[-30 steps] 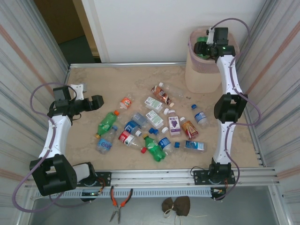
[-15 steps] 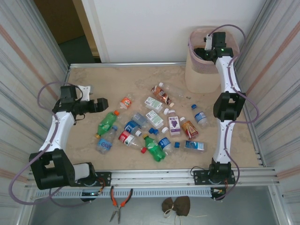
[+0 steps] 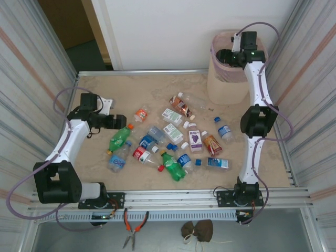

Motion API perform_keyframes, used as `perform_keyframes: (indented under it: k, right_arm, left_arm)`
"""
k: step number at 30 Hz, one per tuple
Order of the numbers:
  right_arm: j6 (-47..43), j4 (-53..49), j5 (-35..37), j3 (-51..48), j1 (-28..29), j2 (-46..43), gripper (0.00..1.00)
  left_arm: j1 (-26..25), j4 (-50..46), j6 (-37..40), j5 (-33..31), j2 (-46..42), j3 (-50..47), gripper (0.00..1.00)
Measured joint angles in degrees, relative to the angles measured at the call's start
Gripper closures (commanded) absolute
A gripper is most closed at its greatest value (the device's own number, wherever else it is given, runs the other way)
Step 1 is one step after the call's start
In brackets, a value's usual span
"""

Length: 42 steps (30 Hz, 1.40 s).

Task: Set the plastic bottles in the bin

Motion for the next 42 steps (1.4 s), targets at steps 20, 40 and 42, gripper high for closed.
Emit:
perform_keyframes:
  k: [20, 40, 42]
  right_arm:
    - [-2.3, -3.8, 0.6, -3.8, 3.9, -17.9, 0.2]
    - [-2.6, 1.1, 1.7, -27.9, 10.9, -36.4, 0.19]
    - [-2.5, 1.7, 1.7, -29.9, 10.9, -37.6, 0.19]
  left_arm:
    - [-3.8, -7.0, 14.6, -8.7, 9.4, 0.6, 0.18]
    - [-1.0, -8.0, 15.4, -9.4, 16.7, 1.0, 0.19]
    - [-0.6, -8.2, 15.4, -9.3, 17.3, 1.1, 0.2]
